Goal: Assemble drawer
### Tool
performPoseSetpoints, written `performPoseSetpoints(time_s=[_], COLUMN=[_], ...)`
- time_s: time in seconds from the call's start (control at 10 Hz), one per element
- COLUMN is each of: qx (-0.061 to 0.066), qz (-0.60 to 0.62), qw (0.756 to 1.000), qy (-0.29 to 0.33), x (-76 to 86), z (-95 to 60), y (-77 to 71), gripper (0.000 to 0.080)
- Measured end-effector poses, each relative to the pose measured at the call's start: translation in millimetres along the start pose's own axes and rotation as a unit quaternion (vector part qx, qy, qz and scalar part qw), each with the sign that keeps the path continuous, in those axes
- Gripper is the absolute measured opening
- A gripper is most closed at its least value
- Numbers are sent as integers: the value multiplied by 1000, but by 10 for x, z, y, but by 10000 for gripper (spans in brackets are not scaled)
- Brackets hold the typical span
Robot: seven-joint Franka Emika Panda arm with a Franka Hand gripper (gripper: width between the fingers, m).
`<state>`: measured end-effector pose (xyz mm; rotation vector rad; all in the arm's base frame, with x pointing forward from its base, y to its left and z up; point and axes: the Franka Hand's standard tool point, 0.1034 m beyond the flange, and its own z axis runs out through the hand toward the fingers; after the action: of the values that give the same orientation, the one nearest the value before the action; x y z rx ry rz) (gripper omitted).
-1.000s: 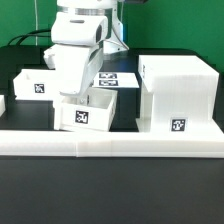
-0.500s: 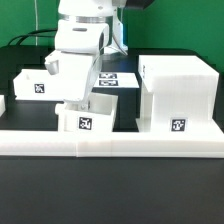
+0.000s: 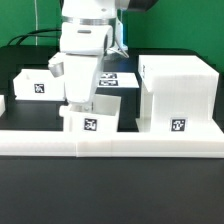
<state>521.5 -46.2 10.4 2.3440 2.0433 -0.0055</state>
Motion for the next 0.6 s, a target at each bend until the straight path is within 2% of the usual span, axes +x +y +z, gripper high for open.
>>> performPoseSetpoints(time_s=[0.1, 0.3, 0.4, 0.5, 0.6], qx=[0, 0, 0, 1, 8], qz=[3, -27, -27, -11, -1], qw=[1000, 1000, 999, 1000, 999], qy=[-1, 11, 23, 29, 33], x=[-3, -123, -262, -253, -128], z=[0, -12, -6, -11, -32], y=[1, 27, 27, 29, 47], gripper=[44, 44, 44, 44, 44])
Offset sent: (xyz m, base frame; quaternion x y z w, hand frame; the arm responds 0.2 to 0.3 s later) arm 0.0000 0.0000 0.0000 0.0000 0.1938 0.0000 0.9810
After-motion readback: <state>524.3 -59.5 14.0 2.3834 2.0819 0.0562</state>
